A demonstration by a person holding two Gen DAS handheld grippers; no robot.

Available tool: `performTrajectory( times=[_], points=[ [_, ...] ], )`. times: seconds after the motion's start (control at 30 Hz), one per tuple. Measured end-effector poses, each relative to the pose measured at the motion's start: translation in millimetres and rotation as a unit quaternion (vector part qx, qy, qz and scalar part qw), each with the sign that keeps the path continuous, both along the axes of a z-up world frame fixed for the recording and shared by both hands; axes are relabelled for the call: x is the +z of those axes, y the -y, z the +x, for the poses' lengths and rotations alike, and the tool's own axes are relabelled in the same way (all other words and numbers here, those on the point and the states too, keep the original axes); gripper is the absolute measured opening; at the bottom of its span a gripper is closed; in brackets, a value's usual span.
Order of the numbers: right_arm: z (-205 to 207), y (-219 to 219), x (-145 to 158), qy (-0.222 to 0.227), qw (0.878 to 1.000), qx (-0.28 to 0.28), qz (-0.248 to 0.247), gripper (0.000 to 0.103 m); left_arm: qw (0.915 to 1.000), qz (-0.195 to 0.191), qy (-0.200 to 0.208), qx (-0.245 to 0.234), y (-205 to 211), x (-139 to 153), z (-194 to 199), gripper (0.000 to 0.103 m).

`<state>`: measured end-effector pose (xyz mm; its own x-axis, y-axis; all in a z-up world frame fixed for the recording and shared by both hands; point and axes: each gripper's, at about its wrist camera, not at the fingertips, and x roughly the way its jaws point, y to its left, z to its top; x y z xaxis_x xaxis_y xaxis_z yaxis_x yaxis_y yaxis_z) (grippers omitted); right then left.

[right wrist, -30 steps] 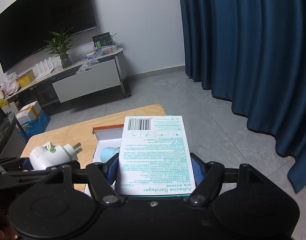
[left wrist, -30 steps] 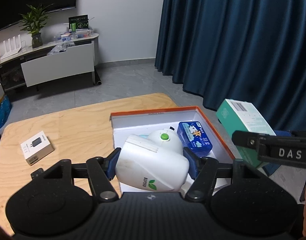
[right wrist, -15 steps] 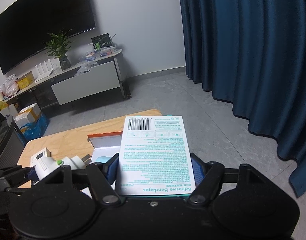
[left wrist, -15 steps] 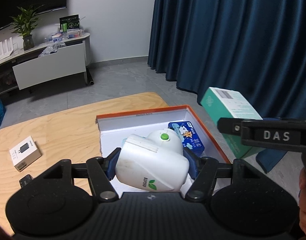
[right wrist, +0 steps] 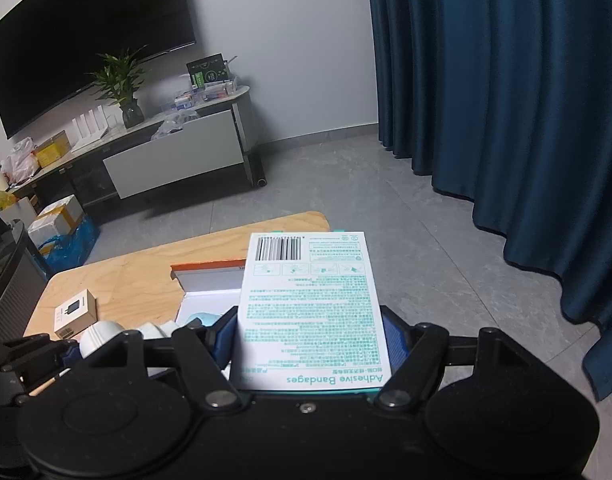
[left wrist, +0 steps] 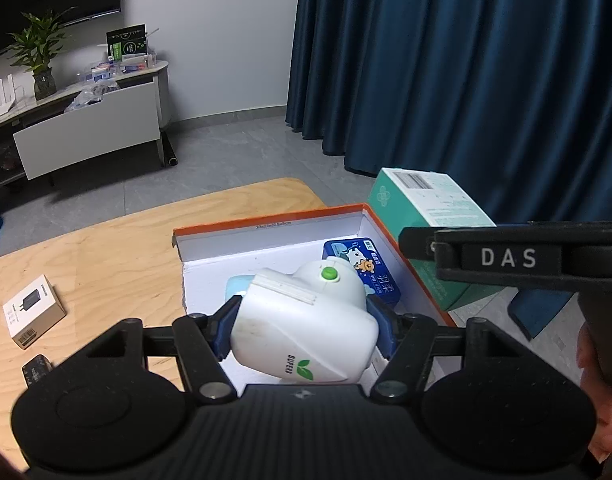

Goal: Organize rigid objects
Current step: 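Carry the device with the left tool while the right tool carries the bandage box to the lid, then release the device with the left tool while the right tool releases the bandage box in the lid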

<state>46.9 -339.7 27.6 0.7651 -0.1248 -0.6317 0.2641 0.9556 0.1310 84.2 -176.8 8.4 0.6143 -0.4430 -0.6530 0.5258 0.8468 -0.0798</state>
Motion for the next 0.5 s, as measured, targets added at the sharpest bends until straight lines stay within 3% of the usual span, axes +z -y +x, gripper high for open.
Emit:
performTrajectory(
  times=[0.5],
  points=[
    [28.6, -0.9, -12.8, -0.022, 1.000, 0.018, -0.001, 0.085, 0.9999, 0.003, -0.013, -0.008, 8.4, -8.9, 5.5, 0.066]
  ],
)
